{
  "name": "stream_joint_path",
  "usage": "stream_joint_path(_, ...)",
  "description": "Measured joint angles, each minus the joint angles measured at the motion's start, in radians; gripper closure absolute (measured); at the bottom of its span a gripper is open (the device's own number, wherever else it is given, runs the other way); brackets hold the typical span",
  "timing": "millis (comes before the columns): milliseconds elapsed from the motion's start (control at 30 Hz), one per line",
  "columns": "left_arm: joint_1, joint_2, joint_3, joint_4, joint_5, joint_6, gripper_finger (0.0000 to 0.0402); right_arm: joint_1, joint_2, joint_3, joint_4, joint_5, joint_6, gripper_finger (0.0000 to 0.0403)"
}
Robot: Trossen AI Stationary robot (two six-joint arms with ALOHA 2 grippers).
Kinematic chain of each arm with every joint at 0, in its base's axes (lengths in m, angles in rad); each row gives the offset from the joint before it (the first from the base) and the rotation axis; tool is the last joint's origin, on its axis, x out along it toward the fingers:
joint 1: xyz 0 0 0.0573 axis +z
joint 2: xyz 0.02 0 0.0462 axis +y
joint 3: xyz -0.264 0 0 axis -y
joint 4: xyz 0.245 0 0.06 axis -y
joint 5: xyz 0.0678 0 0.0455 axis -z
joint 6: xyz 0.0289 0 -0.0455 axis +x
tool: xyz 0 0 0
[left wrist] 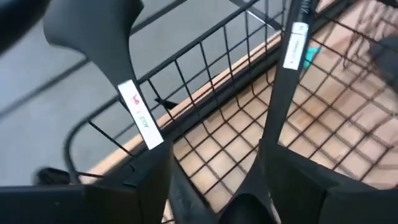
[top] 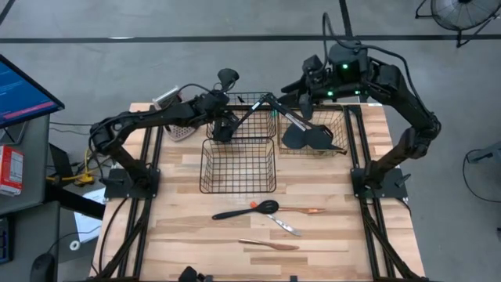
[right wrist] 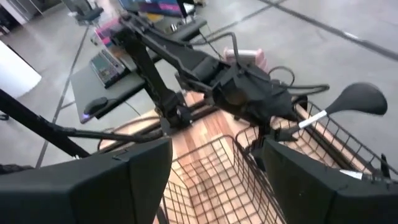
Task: Pick & Place Kitchen Items
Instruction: Put the serving spoon into the top left wire basket
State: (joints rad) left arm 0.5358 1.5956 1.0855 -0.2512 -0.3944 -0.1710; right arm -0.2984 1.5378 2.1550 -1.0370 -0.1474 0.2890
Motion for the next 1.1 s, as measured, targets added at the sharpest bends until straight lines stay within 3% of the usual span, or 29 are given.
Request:
stream_joint_path(267,0.005,0.011,0.0,0.023,-0.001,-0.095,0.014,0.006,0.007,-0.001,-0.002,0.001,0.0,0.0154)
stream_joint_path(367,0.023,0.013,0.0,0.023,0.043,-0.153,0.0132,0.006,0.006,-0.001,-0.002,0.003,0.0,0.0154)
stream_joint_path(800,0.066,0.021,0.0,0.005,0.189,-0.286,0.0132,0.011,0.006,-0.001,-0.002,0.003,0.0,0.0154)
stream_joint_path(1100,0.066,0.021,0.0,-0.002,0.162,-0.287,0.0132,0.011,0.006,-0.001,-0.002,0.0,0.0,0.0154)
